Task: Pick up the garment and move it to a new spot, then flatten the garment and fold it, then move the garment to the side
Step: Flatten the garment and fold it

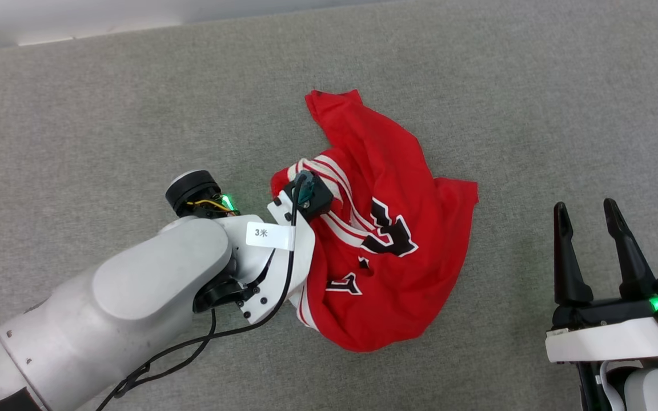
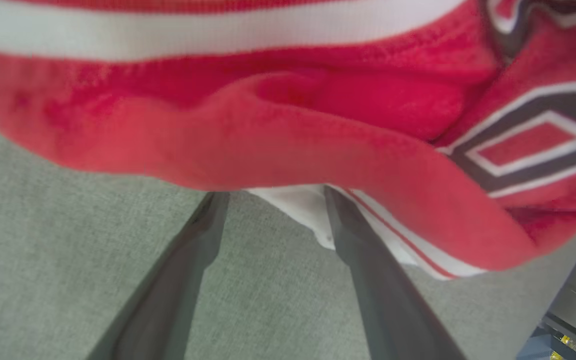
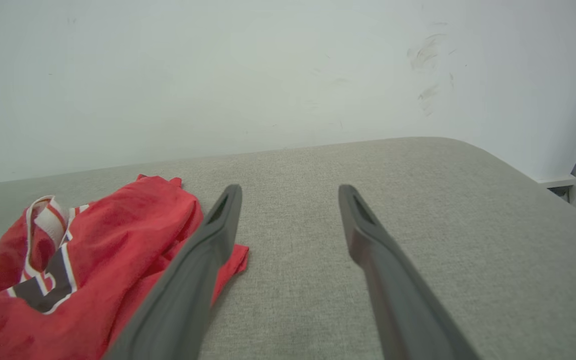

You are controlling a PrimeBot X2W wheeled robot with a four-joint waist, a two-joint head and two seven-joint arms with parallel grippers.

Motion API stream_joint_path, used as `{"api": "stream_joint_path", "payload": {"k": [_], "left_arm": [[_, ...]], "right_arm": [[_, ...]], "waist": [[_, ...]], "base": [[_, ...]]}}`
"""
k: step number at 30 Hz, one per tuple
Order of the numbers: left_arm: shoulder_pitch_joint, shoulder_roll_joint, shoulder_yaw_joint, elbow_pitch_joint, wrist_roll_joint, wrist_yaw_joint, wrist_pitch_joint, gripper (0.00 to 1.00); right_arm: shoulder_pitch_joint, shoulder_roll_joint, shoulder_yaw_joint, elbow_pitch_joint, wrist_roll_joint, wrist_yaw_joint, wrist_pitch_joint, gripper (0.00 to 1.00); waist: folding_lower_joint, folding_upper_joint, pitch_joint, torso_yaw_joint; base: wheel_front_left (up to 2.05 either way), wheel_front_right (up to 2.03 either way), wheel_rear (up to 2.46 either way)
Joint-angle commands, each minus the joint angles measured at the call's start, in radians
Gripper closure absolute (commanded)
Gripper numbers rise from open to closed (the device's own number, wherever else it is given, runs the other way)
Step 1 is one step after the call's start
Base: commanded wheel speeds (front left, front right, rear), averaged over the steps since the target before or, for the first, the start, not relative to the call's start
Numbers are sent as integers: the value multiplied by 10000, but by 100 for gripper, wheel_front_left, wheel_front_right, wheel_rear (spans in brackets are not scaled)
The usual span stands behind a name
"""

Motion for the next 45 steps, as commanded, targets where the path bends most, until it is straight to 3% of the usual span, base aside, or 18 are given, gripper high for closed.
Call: {"api": "stream_joint_path", "payload": {"k": [1, 7, 8, 9, 18, 23, 36, 43, 44, 45], "left_arm": [[97, 7, -112, 28, 94, 2, 132, 0], [879, 101, -361, -127, 442, -10, 975, 0], [920, 123, -373, -187, 558, -12, 976, 56], [900, 155, -370, -231, 612, -12, 912, 100], [-185, 313, -142, -299, 165, 12, -730, 100], [-61, 744, 235, -445, -70, 37, -1684, 100], [2152, 2899, 865, -306, -1255, 1335, -2784, 100], [3256, 2794, 923, 538, -1873, 1695, -3419, 100], [3315, 2719, 995, 613, -1912, 1719, -3634, 60], [3338, 2669, 1075, 663, -1869, 1732, -3923, 0]], "right_arm": [[-103, 15, 7, -33, 12, -3, -24, 0], [-265, 14, 49, -15, 51, -3, -22, 0], [-260, 14, 23, -3, 56, -3, -22, 0], [-256, 14, 6, 9, 46, -3, -24, 0], [68, 14, -166, 88, -124, -3, -22, 0], [240, 15, -271, 95, -178, -3, -22, 0], [382, 14, -200, 145, -344, -3, -22, 0], [352, 14, -264, 296, -445, -3, -24, 0], [346, 14, -266, 298, -489, -3, -24, 0], [333, 14, -267, 284, -557, -3, -22, 0]], "waist": [[-1, 0, 156, -112], [-1, 0, 363, -239], [-1, 0, 363, -233], [-1, 0, 343, -215], [-1, 0, -380, 459], [-1, 0, -774, 996], [-1, 0, -997, 1585], [-1, 0, -1033, 1592], [-1, 0, -1094, 1601], [-1, 0, -1167, 1612]], "base": [[0, 0, 0], [0, 0, 0], [0, 0, 0], [0, 0, 0], [0, 0, 0], [0, 0, 0], [0, 0, 0], [0, 0, 0], [0, 0, 0], [0, 0, 0]]}}
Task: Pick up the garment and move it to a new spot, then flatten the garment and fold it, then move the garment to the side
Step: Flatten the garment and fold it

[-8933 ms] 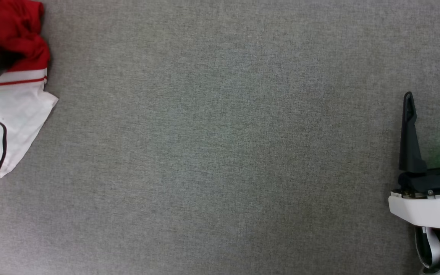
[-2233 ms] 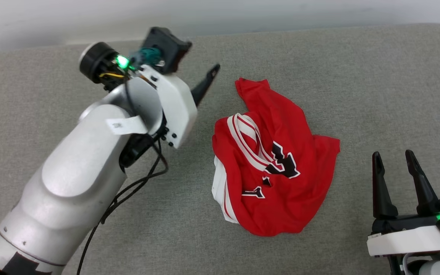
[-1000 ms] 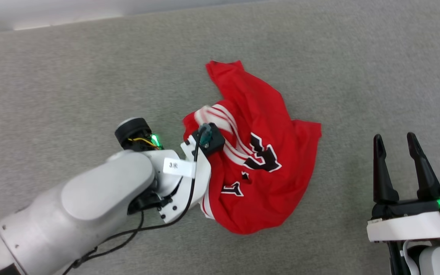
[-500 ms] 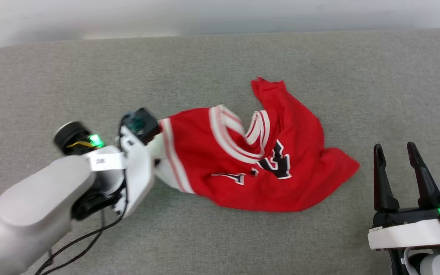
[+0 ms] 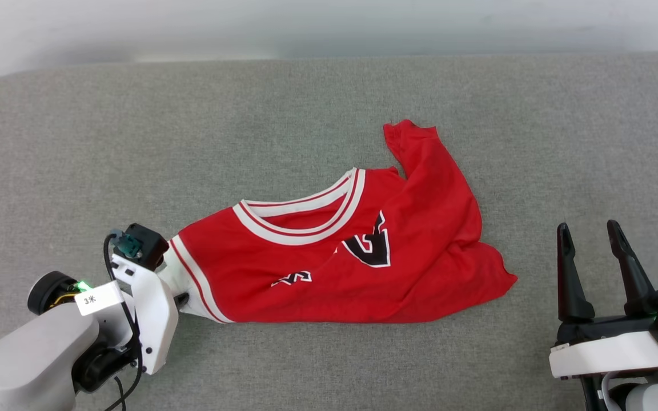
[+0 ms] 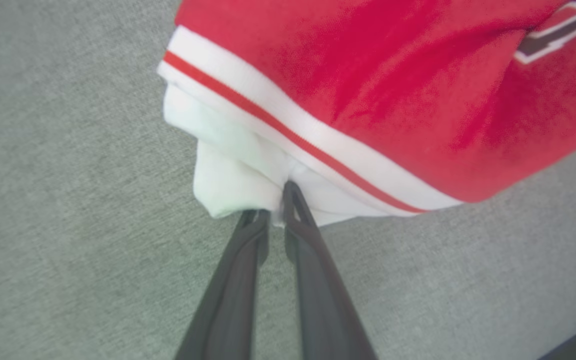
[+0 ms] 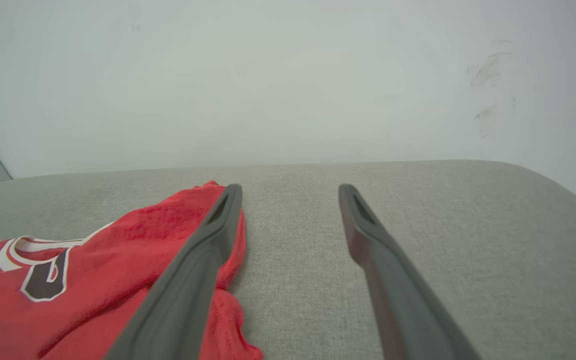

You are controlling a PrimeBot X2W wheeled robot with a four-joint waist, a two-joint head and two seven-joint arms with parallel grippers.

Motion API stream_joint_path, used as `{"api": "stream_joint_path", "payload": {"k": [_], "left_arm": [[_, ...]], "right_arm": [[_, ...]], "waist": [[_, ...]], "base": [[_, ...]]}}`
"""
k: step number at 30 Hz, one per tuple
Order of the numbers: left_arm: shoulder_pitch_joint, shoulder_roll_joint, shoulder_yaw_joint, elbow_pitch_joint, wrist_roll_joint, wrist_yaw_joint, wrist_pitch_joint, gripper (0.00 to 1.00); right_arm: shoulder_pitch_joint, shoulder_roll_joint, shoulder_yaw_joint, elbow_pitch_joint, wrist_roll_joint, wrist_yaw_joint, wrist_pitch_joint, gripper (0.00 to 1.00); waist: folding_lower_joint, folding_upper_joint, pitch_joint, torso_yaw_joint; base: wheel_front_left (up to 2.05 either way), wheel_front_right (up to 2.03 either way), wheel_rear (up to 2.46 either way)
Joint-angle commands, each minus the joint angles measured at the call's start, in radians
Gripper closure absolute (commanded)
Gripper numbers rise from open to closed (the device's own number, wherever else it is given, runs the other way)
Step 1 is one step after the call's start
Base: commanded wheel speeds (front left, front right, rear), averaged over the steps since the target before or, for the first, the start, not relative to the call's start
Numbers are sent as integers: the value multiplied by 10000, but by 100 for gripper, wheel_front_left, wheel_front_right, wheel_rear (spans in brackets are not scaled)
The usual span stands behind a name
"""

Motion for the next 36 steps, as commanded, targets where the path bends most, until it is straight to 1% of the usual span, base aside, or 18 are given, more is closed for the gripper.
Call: {"api": "stream_joint_path", "payload": {"k": [1, 3, 5, 9, 10, 12, 14, 18, 21, 24, 26, 29, 31, 34, 35, 36], "left_arm": [[155, -95, 141, 108, 107, 102, -509, 0], [197, -191, 362, 94, 302, 300, -1359, 0], [317, -184, 612, -7, 542, 646, -2257, 0], [687, -163, 1156, -384, 780, 1476, -3939, 0], [809, -156, 1269, -463, 840, 1676, -4342, 0], [1067, -221, 1526, -659, 937, 2082, -5168, 0], [1309, -337, 1797, -847, 1085, 2523, -5698, 0], [1954, -656, 2648, -1205, 1430, 3393, -6040, 0], [2548, -1063, 3784, -1788, 2304, 3902, -6061, 0], [3397, -1541, 4893, -2283, 3208, 4043, -6045, 0], [3919, -1913, 5552, -2577, 3752, 4019, -6046, 0], [4626, -2477, 6373, -2888, 4481, 3839, -6046, 0], [4993, -2853, 6783, -3013, 4890, 3568, -6047, 0], [5324, -3385, 7338, -3078, 5388, 3206, -6048, 0], [5324, -3385, 7338, -3078, 5388, 3206, -6048, 0], [5379, -3570, 7519, -3083, 5560, 3081, -6048, 0]], "right_arm": [[-44, 14, -20, -46, -167, -3, -22, 0], [-139, 14, -83, -165, -347, -3, -22, 0], [-301, 14, -202, -316, -553, -3, -24, 0], [-897, -2, -322, -782, -1306, -3, -22, 0], [-1099, -114, -326, -903, -1448, -3, -22, 0], [-1579, -469, -221, -1131, -1605, -3, -22, 0], [-2077, -893, -6, -1205, -1657, -3, -22, 0], [-3215, -2000, 759, -1070, -1618, -3, -22, 0], [-4006, -2866, 1557, -692, -1401, -5, -22, 0], [-4739, -3692, 2548, -63, -946, -3, 79, 0], [-5321, -4231, 3345, 352, -403, -5, 667, 0], [-6193, -5089, 4803, 696, 548, -6, 2099, 0], [-6509, -5563, 5989, 994, 1599, -5, 3619, 0], [-7327, -6312, 7449, 976, 3225, -6, 5834, 0], [-7327, -6312, 7449, 976, 3225, -6, 5834, 0], [-7556, -6552, 7915, 921, 3742, -6, 6524, 0]], "waist": [[0, 0, -182, 34], [0, 0, -387, 76], [0, 0, -575, 134], [0, 0, -847, 268], [0, 0, -891, 297], [0, 0, -930, 355], [0, 0, -945, 414], [0, 0, -936, 548], [0, 0, -906, 641], [0, 0, -878, 705], [0, 0, -830, 748], [0, 0, -708, 832], [0, 0, -599, 893], [0, 0, -365, 1018], [0, 0, -365, 1018], [0, 0, -267, 1074]], "base": [[0, 0, 0], [0, 0, 0], [0, 0, 0], [0, 0, 0], [0, 0, 0], [0, 0, 0], [0, 0, 0], [0, 0, 0], [0, 0, 0], [0, 0, 0], [0, 0, 0], [0, 0, 0], [0, 0, 0], [0, 0, 0], [0, 0, 0], [0, 0, 0]]}}
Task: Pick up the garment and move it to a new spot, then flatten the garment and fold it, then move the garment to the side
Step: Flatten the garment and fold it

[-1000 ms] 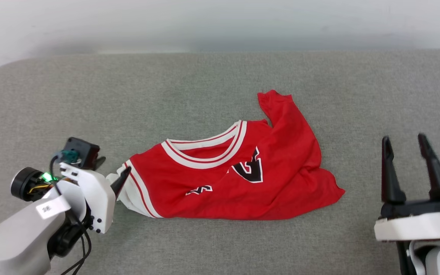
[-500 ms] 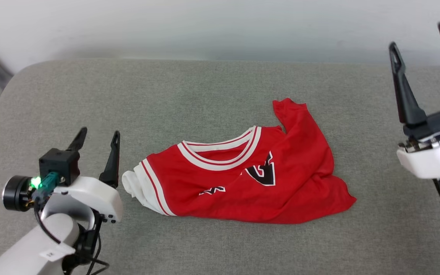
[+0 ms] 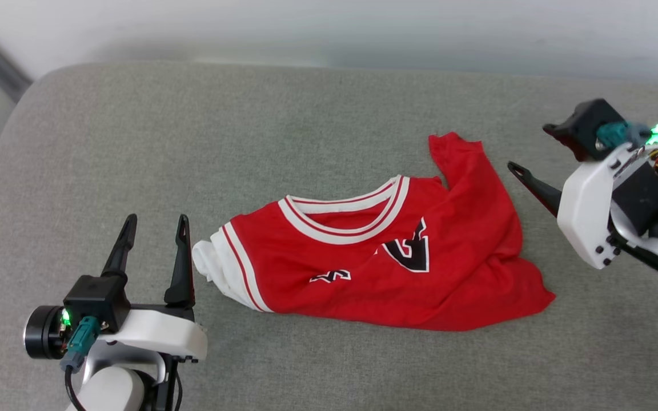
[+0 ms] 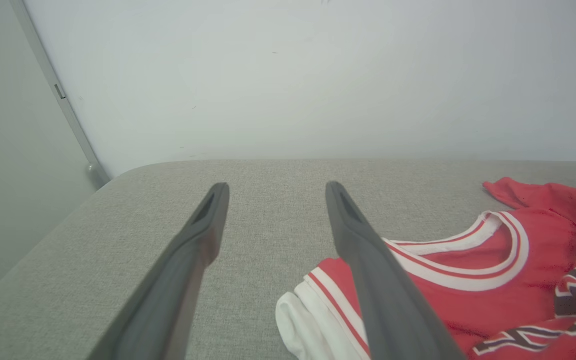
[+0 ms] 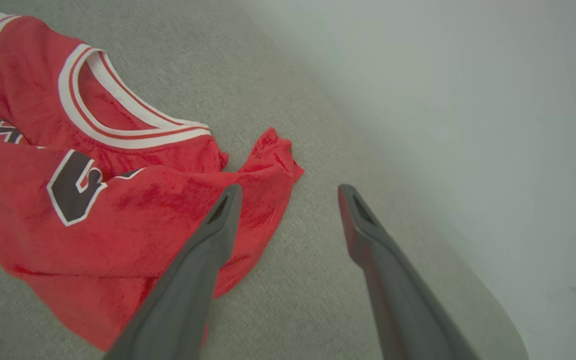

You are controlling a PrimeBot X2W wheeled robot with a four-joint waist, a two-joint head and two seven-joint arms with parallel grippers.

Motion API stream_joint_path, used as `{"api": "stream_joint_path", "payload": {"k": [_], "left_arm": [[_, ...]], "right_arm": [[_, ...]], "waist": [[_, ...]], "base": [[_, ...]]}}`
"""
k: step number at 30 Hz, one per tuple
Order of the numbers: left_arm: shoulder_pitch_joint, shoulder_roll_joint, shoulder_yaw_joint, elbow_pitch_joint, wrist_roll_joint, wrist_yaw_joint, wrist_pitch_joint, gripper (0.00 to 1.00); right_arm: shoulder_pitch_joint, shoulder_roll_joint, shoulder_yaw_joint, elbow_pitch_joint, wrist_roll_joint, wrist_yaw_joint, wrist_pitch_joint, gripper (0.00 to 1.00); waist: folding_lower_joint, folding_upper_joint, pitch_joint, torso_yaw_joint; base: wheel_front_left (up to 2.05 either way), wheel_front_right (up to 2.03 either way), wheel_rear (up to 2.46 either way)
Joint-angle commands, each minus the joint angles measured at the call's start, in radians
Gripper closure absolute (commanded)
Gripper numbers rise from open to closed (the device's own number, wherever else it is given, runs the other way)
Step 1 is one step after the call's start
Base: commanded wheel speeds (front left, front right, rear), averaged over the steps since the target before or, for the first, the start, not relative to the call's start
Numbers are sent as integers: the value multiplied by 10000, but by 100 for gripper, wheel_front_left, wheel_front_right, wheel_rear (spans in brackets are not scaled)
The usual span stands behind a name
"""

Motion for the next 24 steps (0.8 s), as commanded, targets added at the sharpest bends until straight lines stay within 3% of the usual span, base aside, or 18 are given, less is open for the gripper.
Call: {"api": "stream_joint_path", "payload": {"k": [1, 6, 10, 18, 23, 24], "left_arm": [[74, -167, 191, -38, 198, -129, -23, 0], [75, -1057, 930, -47, 948, -738, -24, 0], [-31, -1604, 1419, -18, 1549, -1196, -24, 0], [-295, -2602, 2228, 16, 2448, -1996, -24, 0], [-416, -3054, 2730, 216, 2915, -2428, -25, 0], [-418, -3102, 2836, 226, 3009, -2502, -25, 0]], "right_arm": [[-372, -183, 255, -57, 438, -10, 460, 0], [-1176, -655, 1537, 120, 2408, -9, 2874, 0], [-1728, -594, 2366, 580, 3157, -9, 3942, 0], [-1795, 56, 4468, 2106, 3571, -4, 4395, 0], [-1603, 395, 5248, 2749, 3912, 5, 3861, 0], [-1719, 411, 5286, 2795, 3904, 5, 3633, 60]], "waist": [[0, 0, 215, 148], [0, 0, 806, 430], [0, 0, 1291, 612], [0, 0, 1987, 753], [0, 0, 2000, 717], [0, 0, 1944, 684]], "base": [[0, 0, 0], [0, 0, 0], [0, 0, 0], [0, 0, 0], [0, 0, 0], [0, 0, 0]]}}
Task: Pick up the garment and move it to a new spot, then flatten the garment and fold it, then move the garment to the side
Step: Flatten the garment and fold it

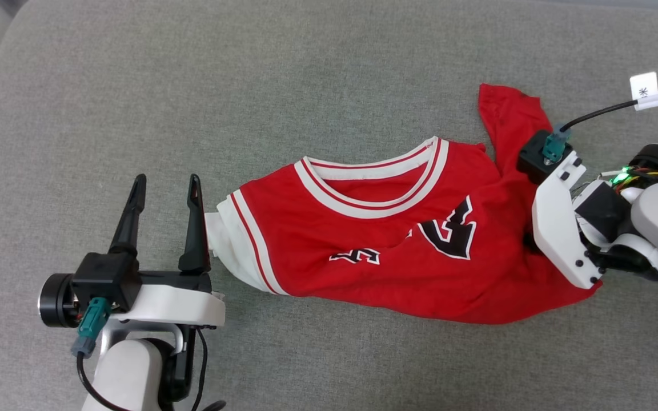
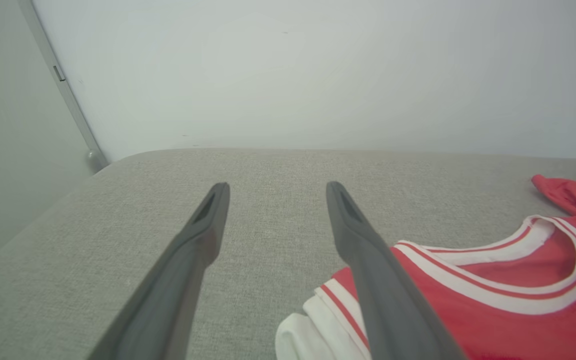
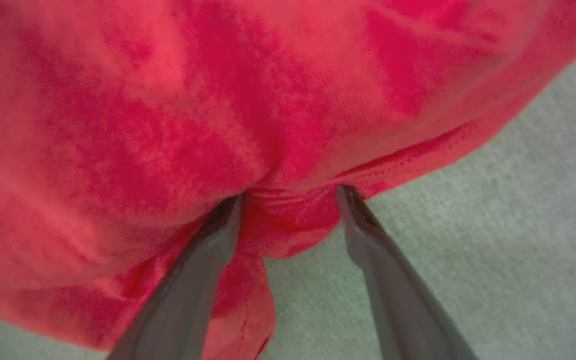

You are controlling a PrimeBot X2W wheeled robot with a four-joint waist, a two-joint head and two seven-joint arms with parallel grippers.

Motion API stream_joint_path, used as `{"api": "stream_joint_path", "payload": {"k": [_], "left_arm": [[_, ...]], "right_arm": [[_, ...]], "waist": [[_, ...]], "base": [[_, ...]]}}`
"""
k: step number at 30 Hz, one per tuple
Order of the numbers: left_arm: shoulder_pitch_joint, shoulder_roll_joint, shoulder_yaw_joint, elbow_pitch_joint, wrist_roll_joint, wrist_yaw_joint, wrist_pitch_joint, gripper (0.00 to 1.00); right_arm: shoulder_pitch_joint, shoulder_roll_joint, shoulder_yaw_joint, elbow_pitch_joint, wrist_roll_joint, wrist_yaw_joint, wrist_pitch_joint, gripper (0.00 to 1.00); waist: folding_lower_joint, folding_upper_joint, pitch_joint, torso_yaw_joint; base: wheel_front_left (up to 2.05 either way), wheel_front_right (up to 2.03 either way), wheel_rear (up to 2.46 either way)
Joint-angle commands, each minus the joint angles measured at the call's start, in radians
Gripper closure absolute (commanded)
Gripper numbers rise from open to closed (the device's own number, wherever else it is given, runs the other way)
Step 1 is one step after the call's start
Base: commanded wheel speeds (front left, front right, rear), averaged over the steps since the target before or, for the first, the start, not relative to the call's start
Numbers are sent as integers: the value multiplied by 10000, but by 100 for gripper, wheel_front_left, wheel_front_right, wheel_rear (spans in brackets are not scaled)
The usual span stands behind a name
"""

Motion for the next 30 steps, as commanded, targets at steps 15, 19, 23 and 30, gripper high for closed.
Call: {"api": "stream_joint_path", "payload": {"k": [15, 19, 23, 30], "left_arm": [[1228, -513, 1202, 193, 806, -673, -25, 0], [1555, -599, 1337, 215, 880, -772, -25, 0], [1847, -688, 1480, 243, 949, -826, -25, 0], [2129, -803, 1591, 287, 1054, -897, -25, 0]], "right_arm": [[-631, -2013, 379, -2213, 244, 11, -3094, 100], [167, -3168, -33, -3413, 462, 12, -3337, 100], [1694, -4093, -553, -4311, 1016, 11, -3418, 100], [5543, -4161, -658, -3670, 1579, 12, -3907, 100]], "waist": [[1, 0, -2025, -928], [1, 0, -2382, -1175], [1, 0, -2639, -1407], [1, 0, -2780, -1570]], "base": [[0, 0, 0], [0, 0, 0], [0, 0, 0], [0, 0, 0]]}}
